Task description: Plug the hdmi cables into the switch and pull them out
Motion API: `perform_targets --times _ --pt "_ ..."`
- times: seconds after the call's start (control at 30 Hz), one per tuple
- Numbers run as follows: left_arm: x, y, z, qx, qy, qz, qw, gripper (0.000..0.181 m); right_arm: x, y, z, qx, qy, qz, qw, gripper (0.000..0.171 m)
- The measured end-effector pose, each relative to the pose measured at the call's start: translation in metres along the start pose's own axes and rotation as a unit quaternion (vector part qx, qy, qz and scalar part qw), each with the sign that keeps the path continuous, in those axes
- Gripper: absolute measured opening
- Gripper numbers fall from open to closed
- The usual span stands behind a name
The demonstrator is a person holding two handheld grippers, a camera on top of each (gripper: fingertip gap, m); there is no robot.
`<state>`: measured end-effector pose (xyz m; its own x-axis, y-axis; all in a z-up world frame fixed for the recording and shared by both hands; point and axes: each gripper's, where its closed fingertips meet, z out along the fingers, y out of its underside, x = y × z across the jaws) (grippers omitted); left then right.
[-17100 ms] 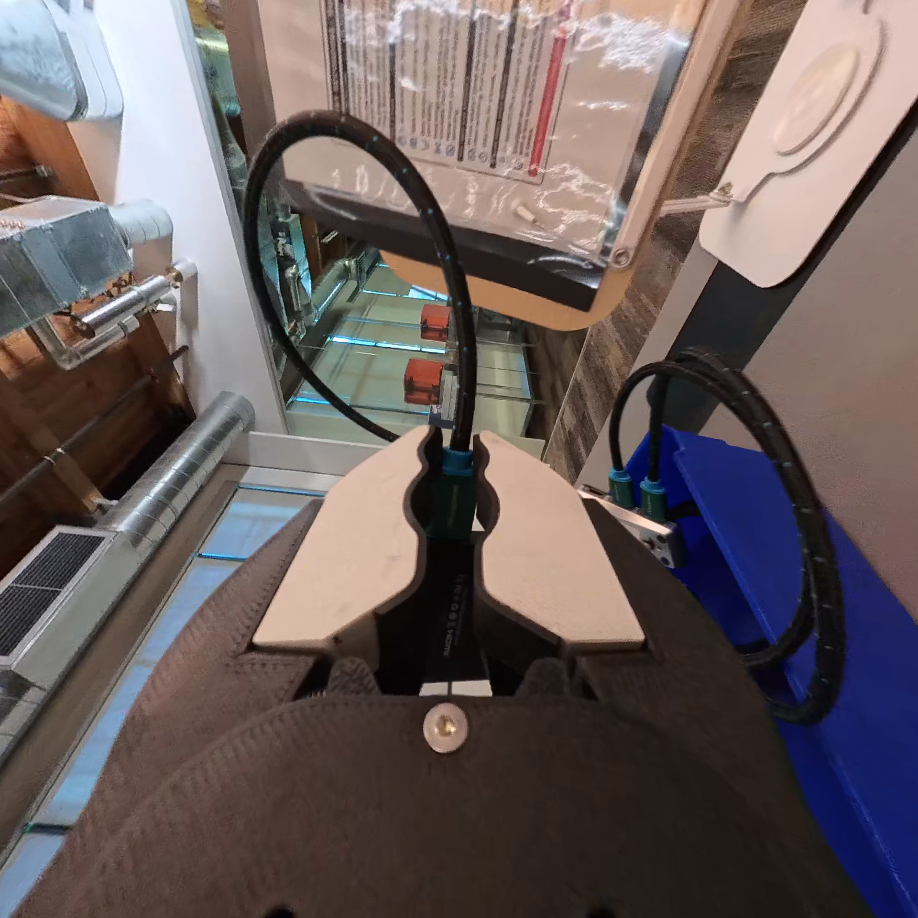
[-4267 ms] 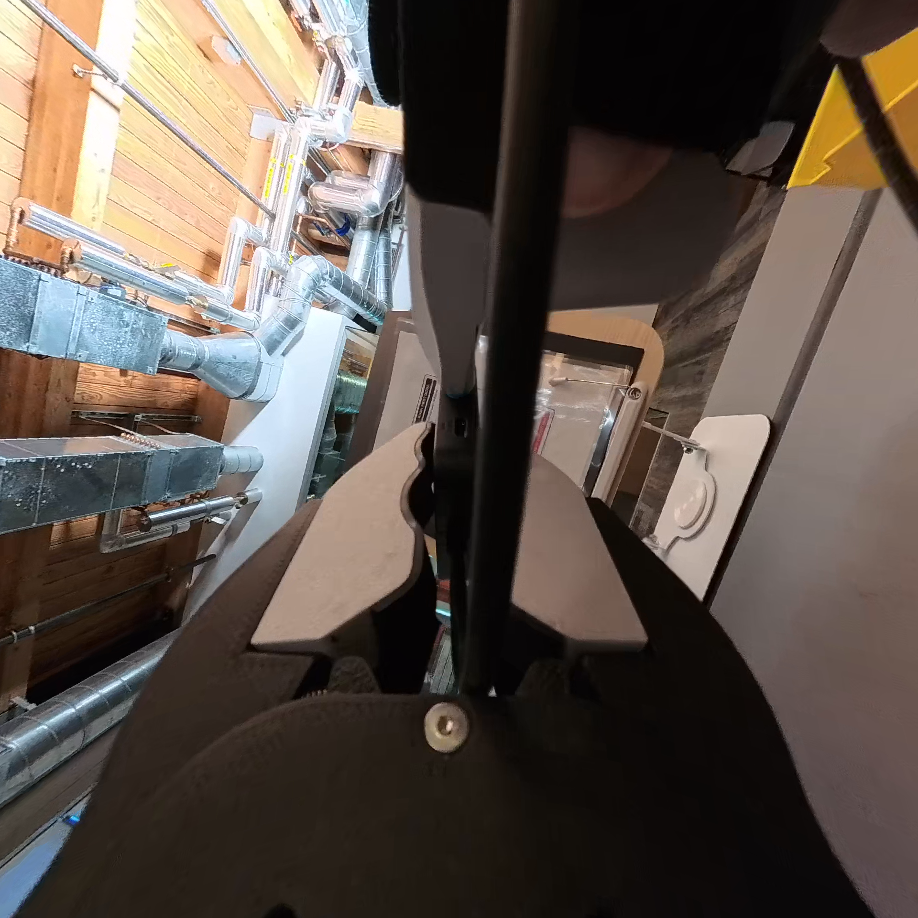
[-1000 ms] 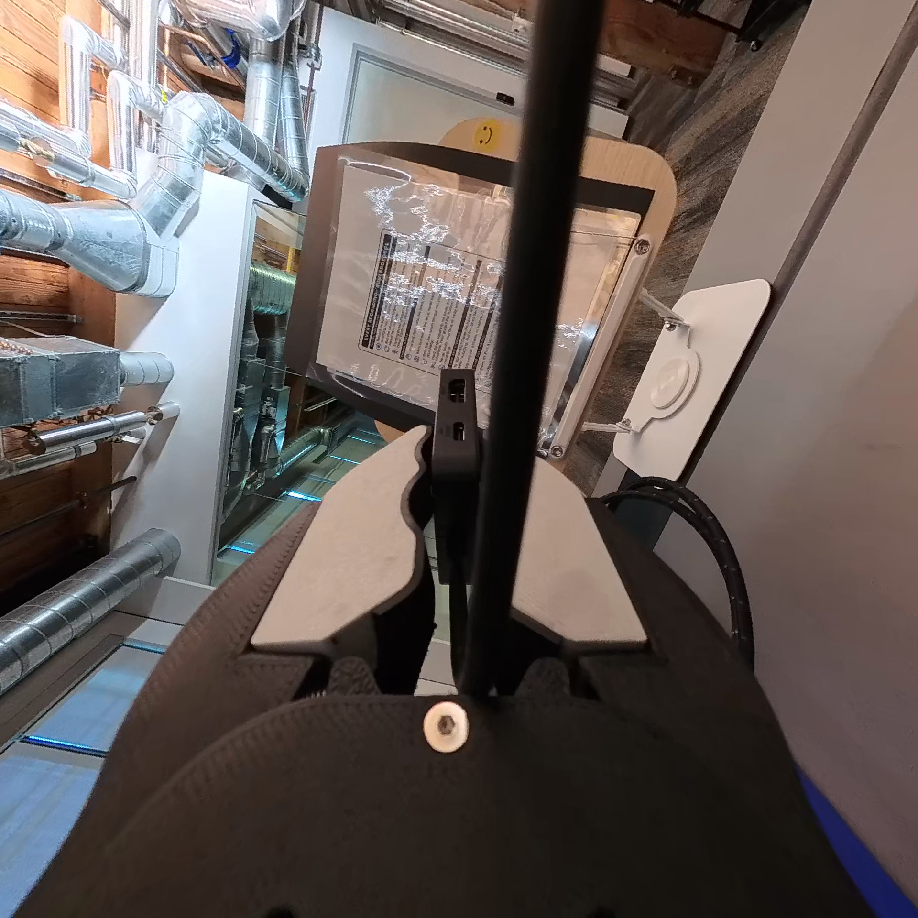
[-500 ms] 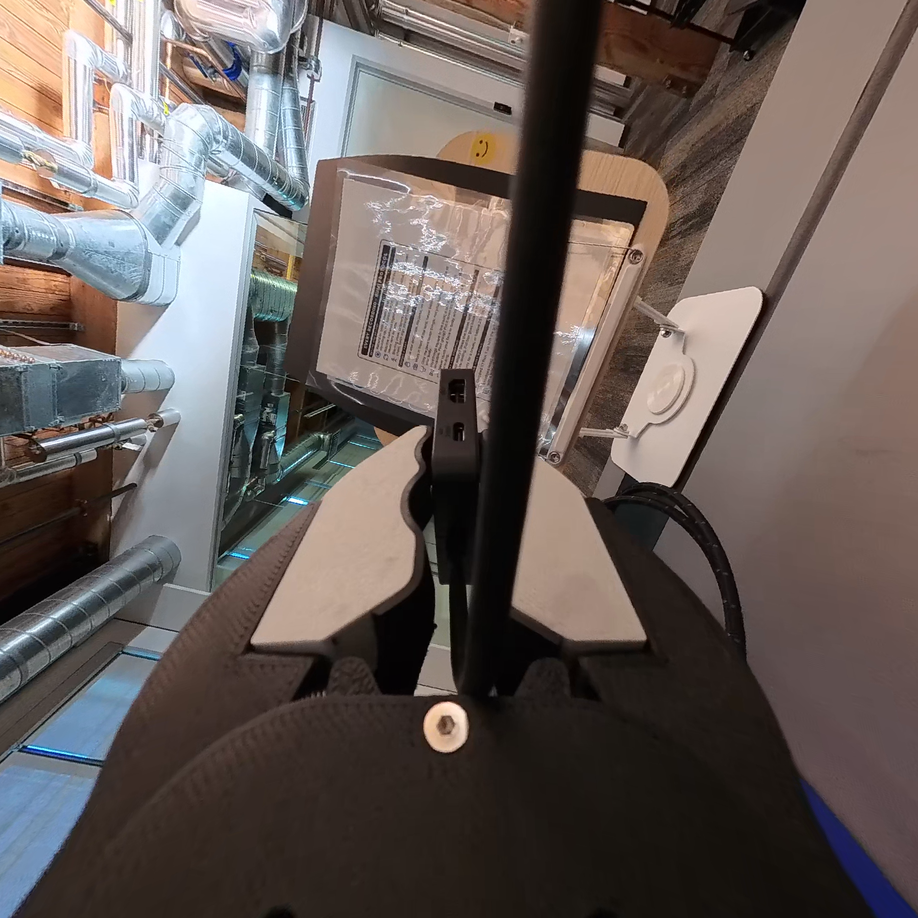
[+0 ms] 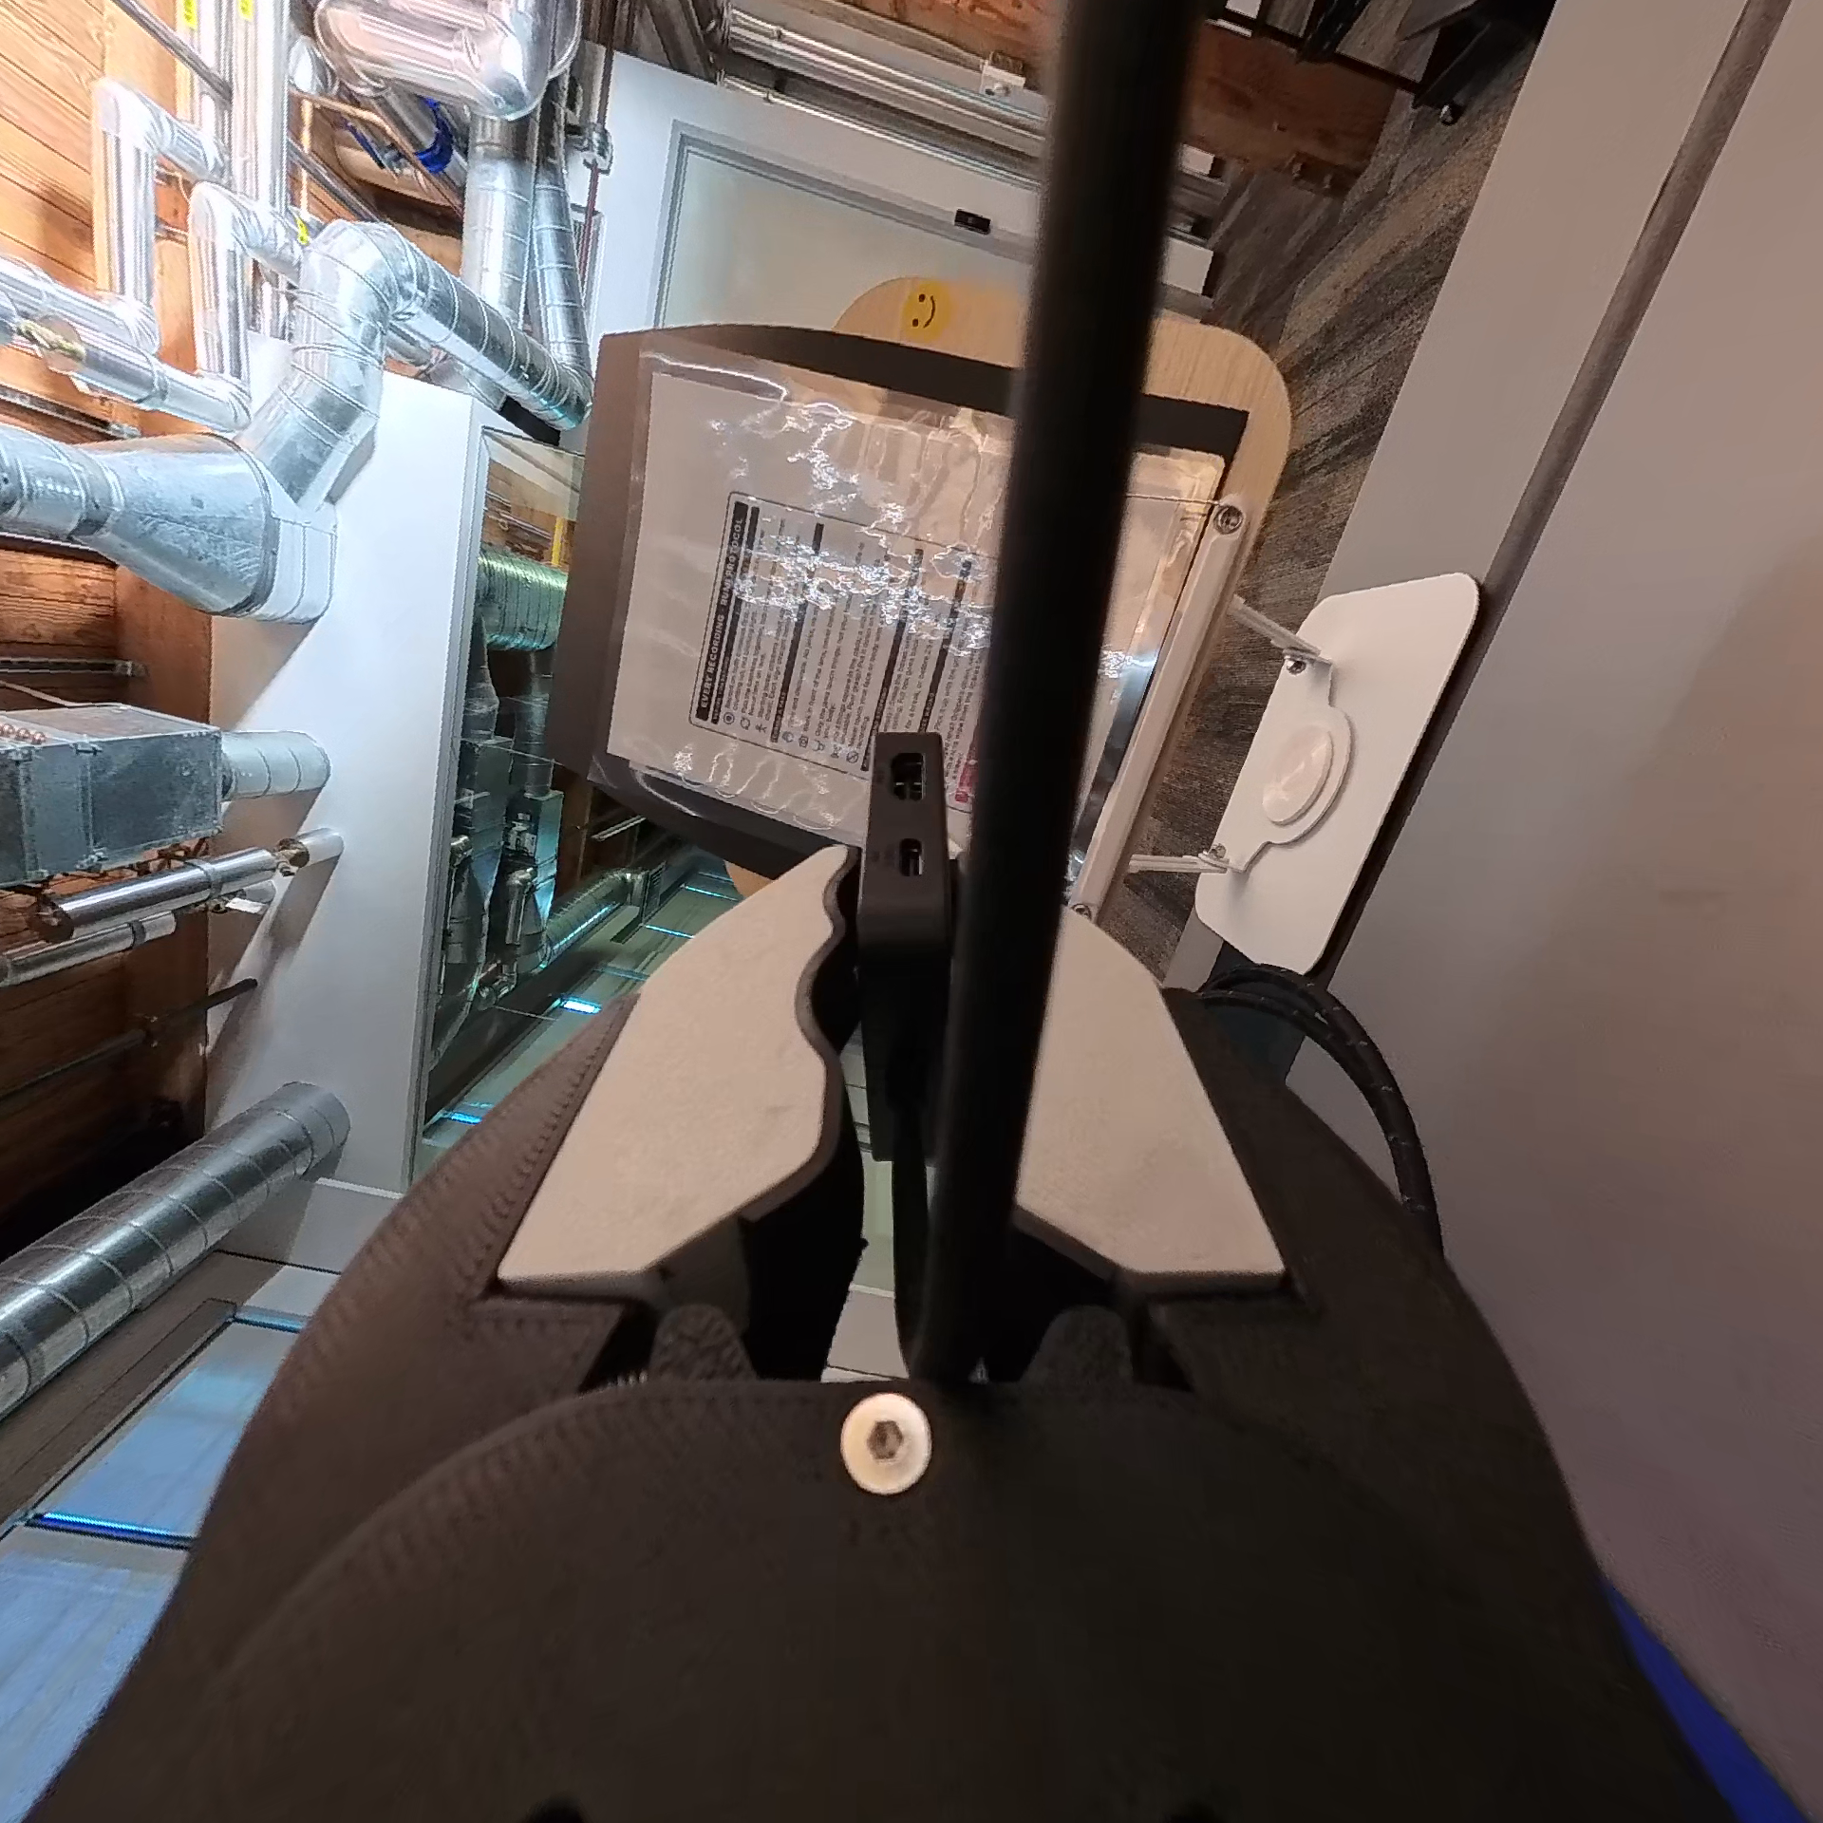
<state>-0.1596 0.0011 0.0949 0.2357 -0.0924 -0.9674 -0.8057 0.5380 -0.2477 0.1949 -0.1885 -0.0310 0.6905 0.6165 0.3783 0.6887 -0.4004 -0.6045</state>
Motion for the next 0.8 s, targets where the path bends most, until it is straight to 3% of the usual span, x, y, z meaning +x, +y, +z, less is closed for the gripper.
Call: perform_targets --times 0.1,0.27,0.43,0.8 --pt "0.001 -0.001 0.000 0.001 0.001 0.002 1.000 0.015 -0.025 0.019 -0.004 -0.068 -0.055 0.051 0.995 0.008" --pt "0.003 -0.003 0.000 0.003 0.004 0.004 1.000 0.015 -0.046 0.015 -0.006 -0.056 -0.110 0.059 0.991 0.009" --pt "0.005 -0.005 0.000 0.003 0.006 0.006 1.000 0.015 -0.016 0.018 -0.001 -0.066 -0.028 -0.003 0.997 0.007" --pt "0.008 -0.004 0.001 0.000 0.012 0.008 1.000 0.015 0.030 0.061 0.041 -0.159 0.023 0.074 0.984 0.011"
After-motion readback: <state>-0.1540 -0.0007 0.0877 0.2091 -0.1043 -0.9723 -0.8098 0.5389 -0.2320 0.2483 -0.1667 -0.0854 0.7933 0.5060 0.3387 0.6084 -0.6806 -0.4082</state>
